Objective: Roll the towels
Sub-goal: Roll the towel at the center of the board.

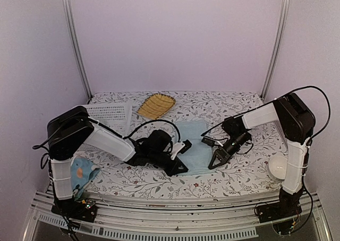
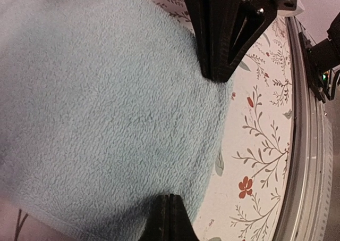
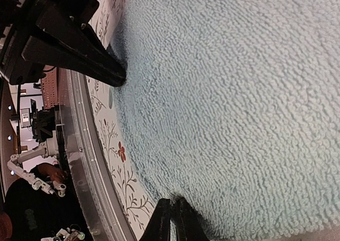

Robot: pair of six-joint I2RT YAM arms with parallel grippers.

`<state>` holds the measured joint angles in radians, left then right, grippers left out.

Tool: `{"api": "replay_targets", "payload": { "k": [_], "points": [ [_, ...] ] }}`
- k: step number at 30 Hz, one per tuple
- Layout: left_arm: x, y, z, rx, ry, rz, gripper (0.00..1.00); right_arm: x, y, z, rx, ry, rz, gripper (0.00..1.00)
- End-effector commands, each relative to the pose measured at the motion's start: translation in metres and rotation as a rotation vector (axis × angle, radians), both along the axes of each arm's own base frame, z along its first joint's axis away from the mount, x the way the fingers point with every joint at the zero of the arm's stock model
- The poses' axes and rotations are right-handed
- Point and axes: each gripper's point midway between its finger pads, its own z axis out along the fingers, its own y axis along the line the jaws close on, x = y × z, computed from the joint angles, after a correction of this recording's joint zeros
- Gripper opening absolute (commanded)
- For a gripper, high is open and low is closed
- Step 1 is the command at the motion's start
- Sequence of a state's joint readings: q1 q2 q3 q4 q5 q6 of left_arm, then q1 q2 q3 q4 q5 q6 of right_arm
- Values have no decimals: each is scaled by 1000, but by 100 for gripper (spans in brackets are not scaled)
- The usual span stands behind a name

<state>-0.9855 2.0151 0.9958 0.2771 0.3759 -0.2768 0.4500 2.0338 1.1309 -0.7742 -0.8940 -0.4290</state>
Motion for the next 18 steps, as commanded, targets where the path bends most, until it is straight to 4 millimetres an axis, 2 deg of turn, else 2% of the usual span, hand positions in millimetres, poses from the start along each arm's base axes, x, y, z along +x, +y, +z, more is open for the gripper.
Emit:
{"api": "replay_targets", "payload": {
  "k": [1, 4, 8, 13, 15, 18],
  "points": [
    [-6, 10, 10, 54, -51, 6, 3, 7, -8, -18, -76, -81, 19, 10],
    [-10, 8, 37, 40, -161, -19, 19, 8, 0, 2, -4, -92, 29, 11],
    [-17, 9, 50, 103, -347, -60, 42, 10, 8, 27, 79, -127, 53, 13],
    [-20, 7, 35, 286, -509, -152, 50, 8, 8, 28, 85, -128, 68, 15],
    [-17, 6, 29, 354, -557, -172, 58, 8, 8, 27, 84, -128, 70, 15],
    [-13, 3, 23, 403, -609, -188, 59, 8, 8, 25, 80, -119, 71, 15]
  ]
}}
